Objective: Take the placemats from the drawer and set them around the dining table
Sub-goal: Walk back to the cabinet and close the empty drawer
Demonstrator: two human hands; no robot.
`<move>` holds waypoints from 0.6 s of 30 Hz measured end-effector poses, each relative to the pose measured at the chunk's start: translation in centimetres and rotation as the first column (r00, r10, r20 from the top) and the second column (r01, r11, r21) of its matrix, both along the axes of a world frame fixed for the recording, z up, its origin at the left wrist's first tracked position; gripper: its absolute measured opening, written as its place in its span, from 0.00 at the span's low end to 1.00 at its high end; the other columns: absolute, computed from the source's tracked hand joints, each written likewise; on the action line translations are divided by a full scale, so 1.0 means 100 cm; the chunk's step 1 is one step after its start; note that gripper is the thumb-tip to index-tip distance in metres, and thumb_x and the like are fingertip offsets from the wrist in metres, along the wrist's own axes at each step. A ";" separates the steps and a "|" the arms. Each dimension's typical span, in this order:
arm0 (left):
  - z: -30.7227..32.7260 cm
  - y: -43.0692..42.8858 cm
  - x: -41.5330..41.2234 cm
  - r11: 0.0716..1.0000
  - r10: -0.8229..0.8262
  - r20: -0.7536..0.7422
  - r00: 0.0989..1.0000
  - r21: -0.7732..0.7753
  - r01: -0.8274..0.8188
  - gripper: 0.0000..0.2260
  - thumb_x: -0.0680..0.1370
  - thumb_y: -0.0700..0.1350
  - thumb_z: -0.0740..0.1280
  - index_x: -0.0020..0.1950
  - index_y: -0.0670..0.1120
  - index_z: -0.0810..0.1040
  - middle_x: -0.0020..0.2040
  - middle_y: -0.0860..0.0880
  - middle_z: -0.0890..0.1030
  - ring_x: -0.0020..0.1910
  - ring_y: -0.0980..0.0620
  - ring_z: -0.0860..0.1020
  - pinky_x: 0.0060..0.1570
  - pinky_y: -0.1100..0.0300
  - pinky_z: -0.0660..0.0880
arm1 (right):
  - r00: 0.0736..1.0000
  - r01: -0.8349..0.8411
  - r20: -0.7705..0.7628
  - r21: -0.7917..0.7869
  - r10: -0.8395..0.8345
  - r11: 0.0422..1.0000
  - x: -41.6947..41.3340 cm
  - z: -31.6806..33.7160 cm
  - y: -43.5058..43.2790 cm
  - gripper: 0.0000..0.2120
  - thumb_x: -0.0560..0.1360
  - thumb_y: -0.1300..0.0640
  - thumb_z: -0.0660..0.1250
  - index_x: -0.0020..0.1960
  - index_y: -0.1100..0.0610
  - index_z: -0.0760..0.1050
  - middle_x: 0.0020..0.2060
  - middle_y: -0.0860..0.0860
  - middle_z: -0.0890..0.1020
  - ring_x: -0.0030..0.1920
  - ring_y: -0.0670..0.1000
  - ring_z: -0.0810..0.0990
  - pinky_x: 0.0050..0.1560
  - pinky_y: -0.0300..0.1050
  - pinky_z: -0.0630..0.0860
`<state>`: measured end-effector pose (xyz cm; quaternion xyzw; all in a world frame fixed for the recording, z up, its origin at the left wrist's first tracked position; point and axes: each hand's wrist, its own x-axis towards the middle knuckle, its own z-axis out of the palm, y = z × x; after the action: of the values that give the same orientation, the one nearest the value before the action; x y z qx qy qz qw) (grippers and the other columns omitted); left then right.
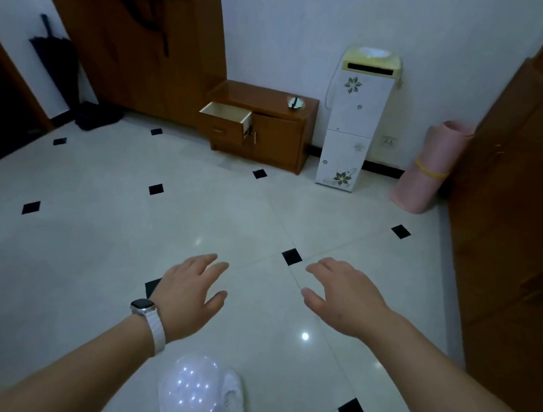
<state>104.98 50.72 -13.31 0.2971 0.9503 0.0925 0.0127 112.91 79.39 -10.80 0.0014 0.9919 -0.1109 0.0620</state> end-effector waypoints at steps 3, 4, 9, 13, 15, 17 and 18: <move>-0.009 0.002 -0.051 1.000 -0.005 0.000 1.000 0.028 0.005 0.23 0.78 0.55 0.64 0.71 0.49 0.71 0.71 0.46 0.73 0.68 0.44 0.71 0.63 0.48 0.70 | 1.000 0.004 0.015 0.035 -0.005 0.999 -0.049 0.000 0.002 0.26 0.79 0.40 0.55 0.72 0.50 0.67 0.67 0.47 0.73 0.64 0.52 0.72 0.62 0.48 0.70; -0.011 0.003 -0.070 0.999 -0.009 0.002 1.000 0.037 0.009 0.23 0.77 0.55 0.65 0.71 0.49 0.72 0.71 0.46 0.73 0.68 0.44 0.71 0.63 0.48 0.70 | 1.000 0.009 0.019 0.041 -0.010 0.999 -0.066 0.001 0.002 0.26 0.79 0.40 0.56 0.72 0.50 0.68 0.67 0.47 0.73 0.63 0.52 0.72 0.61 0.48 0.70; -0.010 0.000 -0.161 0.997 -0.038 -0.016 0.999 0.074 0.039 0.22 0.77 0.54 0.65 0.70 0.48 0.73 0.70 0.45 0.73 0.68 0.42 0.71 0.64 0.46 0.70 | 1.000 0.001 0.002 0.086 -0.001 0.996 -0.150 0.011 -0.007 0.23 0.79 0.41 0.57 0.69 0.50 0.71 0.63 0.47 0.75 0.61 0.52 0.73 0.57 0.46 0.70; -0.004 -0.013 -0.213 0.996 -0.029 -0.027 0.999 0.082 0.031 0.22 0.77 0.53 0.67 0.69 0.47 0.74 0.69 0.44 0.74 0.67 0.41 0.72 0.63 0.46 0.71 | 0.999 -0.020 -0.023 0.082 0.022 0.996 -0.203 0.021 -0.024 0.23 0.79 0.41 0.57 0.70 0.50 0.70 0.63 0.47 0.75 0.61 0.52 0.73 0.59 0.47 0.70; 0.000 -0.021 -0.231 0.995 -0.001 -0.035 0.999 0.101 0.005 0.22 0.76 0.52 0.68 0.68 0.47 0.75 0.68 0.44 0.76 0.66 0.41 0.74 0.61 0.45 0.72 | 0.998 -0.062 -0.026 0.098 0.065 0.993 -0.228 0.025 -0.031 0.24 0.79 0.41 0.57 0.71 0.50 0.69 0.65 0.46 0.74 0.62 0.51 0.72 0.59 0.47 0.69; 0.001 -0.029 -0.250 0.992 0.030 -0.041 0.999 0.124 -0.025 0.21 0.76 0.52 0.69 0.67 0.47 0.76 0.67 0.44 0.76 0.65 0.41 0.74 0.60 0.45 0.72 | 0.995 -0.095 -0.031 0.110 0.099 0.989 -0.255 0.030 -0.037 0.24 0.79 0.41 0.56 0.71 0.50 0.69 0.66 0.46 0.73 0.63 0.51 0.72 0.60 0.48 0.68; 0.002 -0.033 -0.258 0.990 0.049 -0.037 0.998 0.132 -0.044 0.21 0.76 0.52 0.68 0.68 0.47 0.75 0.68 0.44 0.76 0.65 0.41 0.74 0.60 0.45 0.72 | 0.993 -0.111 -0.038 0.113 0.116 0.987 -0.269 0.031 -0.041 0.24 0.79 0.40 0.56 0.71 0.50 0.68 0.66 0.47 0.73 0.63 0.51 0.72 0.61 0.48 0.69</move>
<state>79.16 47.40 -13.14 0.2770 0.9488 0.1490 -0.0282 86.01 75.32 -7.67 -0.0542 0.9961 -0.0523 0.0458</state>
